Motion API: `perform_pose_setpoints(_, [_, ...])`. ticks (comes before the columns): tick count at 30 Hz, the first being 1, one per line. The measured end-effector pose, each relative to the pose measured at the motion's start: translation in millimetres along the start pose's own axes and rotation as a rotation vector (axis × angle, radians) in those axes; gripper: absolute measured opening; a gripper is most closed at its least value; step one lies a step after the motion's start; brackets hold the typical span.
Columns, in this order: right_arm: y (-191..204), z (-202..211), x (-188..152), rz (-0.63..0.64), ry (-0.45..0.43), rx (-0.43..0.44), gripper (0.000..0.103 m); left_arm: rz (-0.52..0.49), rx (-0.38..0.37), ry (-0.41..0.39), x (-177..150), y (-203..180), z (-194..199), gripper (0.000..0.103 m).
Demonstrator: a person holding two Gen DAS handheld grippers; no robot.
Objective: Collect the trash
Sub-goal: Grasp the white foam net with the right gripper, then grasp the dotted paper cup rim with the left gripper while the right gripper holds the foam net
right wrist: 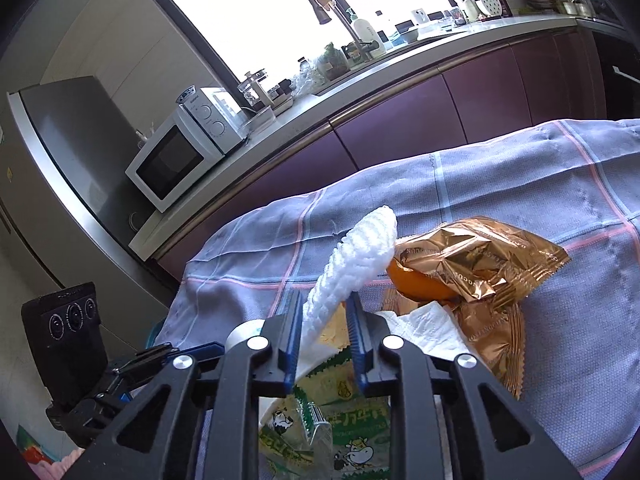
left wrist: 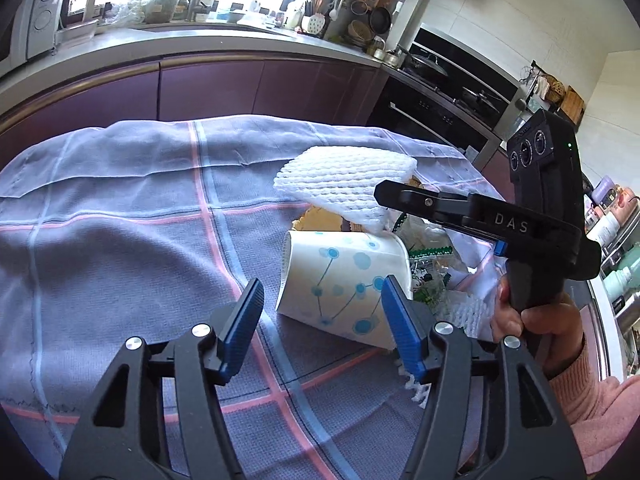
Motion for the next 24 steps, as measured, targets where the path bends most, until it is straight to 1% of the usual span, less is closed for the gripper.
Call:
perform_pose_setpoints(1, [1.4,0.2,0.4,0.006,-0.003,-0.004,0.013,0.003,-0.013,0.014,1.1,0.3,-5.0,0.054])
perform_pose_setpoints(2, [3.8,1.0,1.0,0.014,-0.008,-0.007,0.013,0.007,-0.019,0.027,1.4,1.0,-9.1,0.048])
perform_pose_setpoints(4, [8.5,2.7,1.0,0.025,-0.014,-0.002,0.012,0.016,-0.023,0.033,1.4,1.6,-11.7,0.048])
perform_pose_setpoints(7, [9.9,8.0,-0.4,0.033,-0.017,-0.001,0.012,-0.001,-0.008,-0.004,-0.7,-1.9,-3.5,0.049])
perform_pose_setpoints(11, [5.9,19.9,-2.8,0.017,-0.029,0.015,0.012,-0.065,0.025,-0.043,-10.0,-17.4,12.7,0.055])
perform_pose_setpoints(13, [4.9,24.7,-4.6,0.014,-0.03,0.026,0.012,-0.104,0.042,-0.056,-15.3,-27.9,16.6,0.06])
perform_pose_setpoints(14, [4.3,26.2,-6.0,0.015,-0.029,0.026,0.012,-0.12,0.054,-0.058,-17.0,-31.7,17.5,0.065])
perform_pose_setpoints(17, [1.6,26.8,-8.6,0.012,-0.023,0.027,0.012,-0.185,0.116,-0.063,-20.0,-44.8,11.8,0.066])
perform_pose_setpoints(19, [0.4,26.8,-11.0,0.008,-0.021,0.03,0.012,-0.22,0.172,-0.055,-24.1,-48.0,6.2,0.066])
perform_pose_setpoints(20, [0.5,27.3,-12.7,0.009,-0.02,0.031,0.012,-0.236,0.205,-0.046,-26.4,-47.5,2.8,0.066])
perform_pose_setpoints(21, [0.8,27.9,-14.4,0.014,-0.019,0.03,0.012,-0.244,0.243,-0.038,-28.2,-44.8,-0.3,0.06])
perform_pose_setpoints(22, [1.3,28.2,-15.6,0.019,-0.018,0.028,0.012,-0.238,0.256,-0.028,-28.9,-40.9,-3.4,0.057])
perform_pose_setpoints(24, [1.5,28.1,-18.1,0.022,-0.014,0.024,0.011,-0.187,0.239,-0.012,-30.9,-32.6,-6.4,0.045])
Point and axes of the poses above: each gripper's, at about its wrist camera, not at the fingertips, and z roughly against the way its jaws point, y to its left, x to its top, the point moved 7 cm from there along -z, roughly the way its jaws point, and after that the axes turned 2 degrees about -y, right-handed, at the moved point
